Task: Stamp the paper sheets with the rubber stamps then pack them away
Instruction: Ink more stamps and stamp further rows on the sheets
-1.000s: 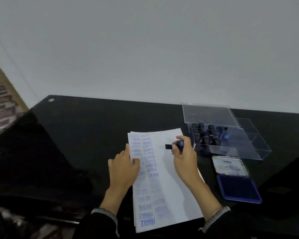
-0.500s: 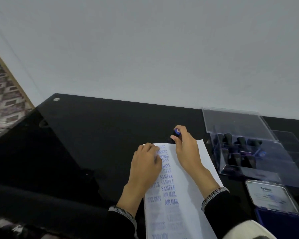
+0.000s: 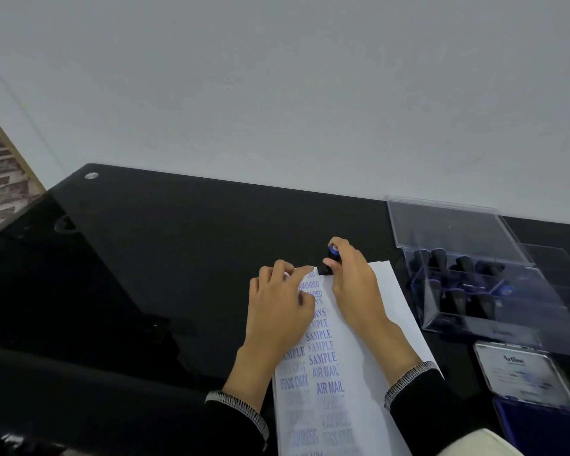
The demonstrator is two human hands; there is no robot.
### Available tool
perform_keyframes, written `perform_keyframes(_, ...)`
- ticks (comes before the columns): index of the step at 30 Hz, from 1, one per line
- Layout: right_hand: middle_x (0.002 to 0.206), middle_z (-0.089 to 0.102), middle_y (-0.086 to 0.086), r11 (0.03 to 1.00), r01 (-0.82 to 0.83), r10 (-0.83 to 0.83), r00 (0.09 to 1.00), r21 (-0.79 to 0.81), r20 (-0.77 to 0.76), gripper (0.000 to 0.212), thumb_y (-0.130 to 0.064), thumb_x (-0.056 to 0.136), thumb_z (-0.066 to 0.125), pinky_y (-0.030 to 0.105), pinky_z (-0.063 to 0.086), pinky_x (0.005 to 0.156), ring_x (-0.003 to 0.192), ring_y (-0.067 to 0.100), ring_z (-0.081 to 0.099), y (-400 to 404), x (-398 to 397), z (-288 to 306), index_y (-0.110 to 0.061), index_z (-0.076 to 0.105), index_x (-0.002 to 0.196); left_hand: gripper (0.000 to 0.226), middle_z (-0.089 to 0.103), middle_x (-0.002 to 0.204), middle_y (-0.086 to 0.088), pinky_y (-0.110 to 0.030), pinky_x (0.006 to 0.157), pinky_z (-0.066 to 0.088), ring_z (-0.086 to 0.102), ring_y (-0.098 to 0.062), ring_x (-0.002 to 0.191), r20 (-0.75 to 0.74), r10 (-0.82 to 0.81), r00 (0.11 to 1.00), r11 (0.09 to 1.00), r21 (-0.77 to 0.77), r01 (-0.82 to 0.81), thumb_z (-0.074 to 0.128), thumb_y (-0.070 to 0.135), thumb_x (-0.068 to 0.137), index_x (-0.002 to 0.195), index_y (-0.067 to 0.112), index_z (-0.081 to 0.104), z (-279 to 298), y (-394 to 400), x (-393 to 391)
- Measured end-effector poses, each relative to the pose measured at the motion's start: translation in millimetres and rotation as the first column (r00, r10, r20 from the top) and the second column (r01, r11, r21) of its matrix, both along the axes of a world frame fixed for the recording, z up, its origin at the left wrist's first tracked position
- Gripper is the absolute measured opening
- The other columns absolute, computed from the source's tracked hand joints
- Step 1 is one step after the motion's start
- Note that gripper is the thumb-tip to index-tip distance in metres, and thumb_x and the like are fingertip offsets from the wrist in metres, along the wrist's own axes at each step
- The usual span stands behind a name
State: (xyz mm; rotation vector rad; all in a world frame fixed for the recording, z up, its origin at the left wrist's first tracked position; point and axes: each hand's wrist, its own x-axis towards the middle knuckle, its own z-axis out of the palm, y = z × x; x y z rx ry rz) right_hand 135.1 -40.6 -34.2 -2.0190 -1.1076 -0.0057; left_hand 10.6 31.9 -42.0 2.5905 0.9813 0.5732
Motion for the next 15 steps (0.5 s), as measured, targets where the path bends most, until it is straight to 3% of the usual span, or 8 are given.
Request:
perform_keyframes(7,0.114,0.057,0.006,1.0,0.007,-0.006,0.999,-0.029,0.042,0.034,-0.013,0.097,0.048,0.001,0.036,0.071,0.093,0.004,0.046,1.0,-0.3,0.2,-0.012,0.047,0.131,0.045,0.041,0.12,0.013,-0.021,0.089,0.022,0.036,-0.005,0.106,-0.006,-0.001,1.0,1.0,0.014,0.001,0.044,0.037,0.092,0.137,0.041,0.042,-0.5,0.3,0.0)
perform_keyframes(11,0.114,0.057,0.006,0.999,0.014,-0.012,0.999,-0.047,0.036,0.035,-0.017,0.097,0.048,0.015,0.039,0.078,0.094,0.008,0.049,0.7,-0.7,-0.4,-0.013,0.046,0.131,0.046,0.041,0.121,0.011,-0.022,0.09,0.024,0.036,-0.006,0.106,-0.008,-0.01,1.0,1.0,0.008,0.01,0.044,0.036,0.093,0.138,0.04,0.042,0.1,0.3,-0.1)
perform_keyframes(15,0.113,0.057,0.007,0.999,0.012,-0.011,0.999,-0.043,0.038,0.034,-0.016,0.097,0.049,0.018,0.041,0.079,0.098,0.015,0.055,1.2,-2.0,0.7,-0.012,0.047,0.131,0.044,0.042,0.121,0.01,-0.023,0.091,0.024,0.037,-0.007,0.107,-0.002,-0.011,1.0,1.0,0.002,0.011,0.045,0.036,0.093,0.137,0.04,0.044,0.7,0.6,-0.3)
